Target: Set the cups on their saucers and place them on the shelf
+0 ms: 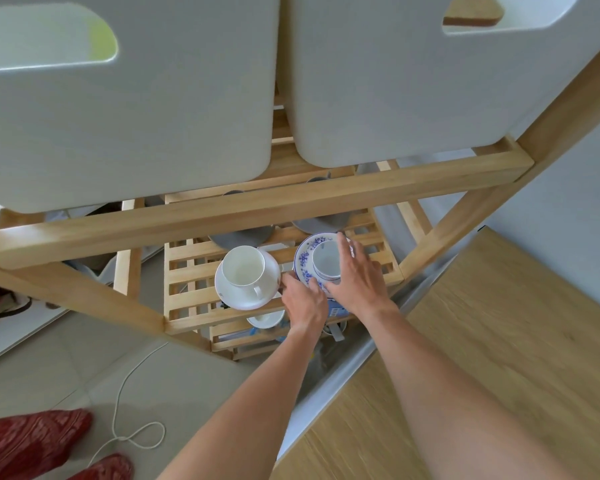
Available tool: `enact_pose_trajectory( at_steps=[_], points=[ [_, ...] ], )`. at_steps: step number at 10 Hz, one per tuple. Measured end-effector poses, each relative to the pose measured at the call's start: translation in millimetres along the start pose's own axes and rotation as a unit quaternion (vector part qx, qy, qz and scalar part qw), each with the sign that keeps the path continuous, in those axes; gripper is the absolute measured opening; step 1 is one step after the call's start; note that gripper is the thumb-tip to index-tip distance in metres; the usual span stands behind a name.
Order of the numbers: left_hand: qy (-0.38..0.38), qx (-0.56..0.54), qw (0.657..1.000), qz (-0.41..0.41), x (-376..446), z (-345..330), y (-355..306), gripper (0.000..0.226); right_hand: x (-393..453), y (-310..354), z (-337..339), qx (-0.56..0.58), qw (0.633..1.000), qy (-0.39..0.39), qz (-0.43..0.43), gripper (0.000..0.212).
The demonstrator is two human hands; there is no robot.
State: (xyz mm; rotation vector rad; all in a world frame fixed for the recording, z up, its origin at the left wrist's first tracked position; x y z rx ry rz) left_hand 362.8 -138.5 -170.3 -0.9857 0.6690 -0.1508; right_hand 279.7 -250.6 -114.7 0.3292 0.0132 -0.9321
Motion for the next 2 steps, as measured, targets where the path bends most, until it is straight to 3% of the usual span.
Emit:
enact_pose_trajectory(
  at_steps=[2],
  points=[
    [-0.004,0.003,0.999,-0.052,-25.5,11.4,3.4,0.041,-16.5,-11.3,3.1,0.006,0.997,-0.055,-0.054,0.106]
  ],
)
Point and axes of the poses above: each hand's wrist, its own x-axis towards the middle knuckle, its own z-axis out of the back of the hand, y = z × x, the point moved 10 cm from there along x, towards the middle knuckle, and after that the axes turned 1 degree about -z, right-handed, at the moved point
